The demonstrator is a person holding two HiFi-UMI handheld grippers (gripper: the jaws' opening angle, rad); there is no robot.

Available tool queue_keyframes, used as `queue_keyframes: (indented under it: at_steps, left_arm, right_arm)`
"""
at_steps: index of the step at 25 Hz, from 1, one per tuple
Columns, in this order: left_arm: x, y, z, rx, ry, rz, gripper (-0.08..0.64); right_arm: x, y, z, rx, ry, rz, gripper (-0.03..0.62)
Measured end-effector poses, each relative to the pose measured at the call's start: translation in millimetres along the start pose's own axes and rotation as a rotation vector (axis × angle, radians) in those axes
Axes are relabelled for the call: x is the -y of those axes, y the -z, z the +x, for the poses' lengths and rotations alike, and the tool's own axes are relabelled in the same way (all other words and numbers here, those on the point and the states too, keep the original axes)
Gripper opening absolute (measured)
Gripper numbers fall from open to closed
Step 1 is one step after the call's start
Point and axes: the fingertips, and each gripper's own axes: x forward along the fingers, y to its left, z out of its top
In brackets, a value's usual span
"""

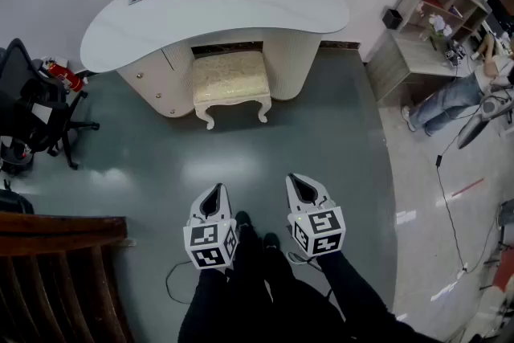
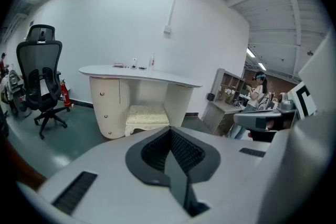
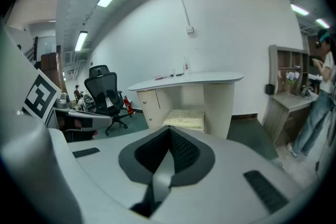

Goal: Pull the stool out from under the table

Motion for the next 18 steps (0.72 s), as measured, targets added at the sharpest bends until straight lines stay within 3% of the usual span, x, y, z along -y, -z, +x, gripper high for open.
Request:
queue_keyframes:
  at_steps: [8,18]
  left_arm:
    - [-8,-15,9,0.027,-0.006,0.007,0.006]
    - [-13,-7,13,0.006,-0.029,-0.013,0.006]
  right_arm:
    - [0,-11,13,0.008,0.007,-0.013,0.003]
    - [8,-9,20,-0.024,0.010,-0.011,0.003]
